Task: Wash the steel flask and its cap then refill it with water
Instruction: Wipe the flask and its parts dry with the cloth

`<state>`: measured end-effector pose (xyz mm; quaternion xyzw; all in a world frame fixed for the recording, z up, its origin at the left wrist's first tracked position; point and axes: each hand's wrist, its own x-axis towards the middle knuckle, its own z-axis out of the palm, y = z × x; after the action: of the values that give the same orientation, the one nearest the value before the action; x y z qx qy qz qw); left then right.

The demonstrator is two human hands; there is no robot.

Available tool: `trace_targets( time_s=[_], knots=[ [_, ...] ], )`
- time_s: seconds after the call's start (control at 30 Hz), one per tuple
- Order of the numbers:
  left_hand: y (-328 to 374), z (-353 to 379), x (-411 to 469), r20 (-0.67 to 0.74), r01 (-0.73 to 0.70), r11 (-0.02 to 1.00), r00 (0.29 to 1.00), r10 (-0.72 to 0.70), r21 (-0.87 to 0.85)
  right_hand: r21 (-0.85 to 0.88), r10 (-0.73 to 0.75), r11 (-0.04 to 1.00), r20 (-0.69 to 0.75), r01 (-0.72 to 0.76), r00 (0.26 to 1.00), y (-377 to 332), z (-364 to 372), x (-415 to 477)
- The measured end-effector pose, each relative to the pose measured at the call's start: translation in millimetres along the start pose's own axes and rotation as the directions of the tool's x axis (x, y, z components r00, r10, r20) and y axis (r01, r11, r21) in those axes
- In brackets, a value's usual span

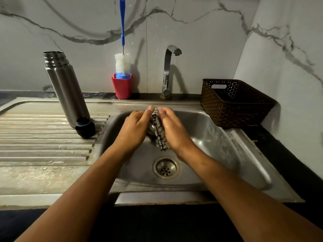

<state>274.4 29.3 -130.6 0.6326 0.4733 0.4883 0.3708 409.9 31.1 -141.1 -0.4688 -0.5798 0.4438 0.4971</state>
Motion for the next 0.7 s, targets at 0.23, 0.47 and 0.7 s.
trace_targets(
  time_s=[0.23,0.47,0.7],
  knots=[
    [0.2,-8.0,-1.7,0.027,-0.018,0.996,0.999,0.020,-0.091,-0.244,-0.221,0.944,0.030,0.222,0.975,-0.7,1.6,5.4],
    [4.3,-6.4,-5.2,0.271,-0.074,0.987,0.956,0.111,-0.143,0.274,0.468,0.737,0.452,-0.618,0.759,-15.2,-42.0,11.0],
    [-7.7,-2.8,0.8,0.192,-0.452,0.768,0.891,0.412,0.454,0.609,0.521,0.510,0.343,-0.607,0.782,-17.9,-37.6,7.8]
  ],
)
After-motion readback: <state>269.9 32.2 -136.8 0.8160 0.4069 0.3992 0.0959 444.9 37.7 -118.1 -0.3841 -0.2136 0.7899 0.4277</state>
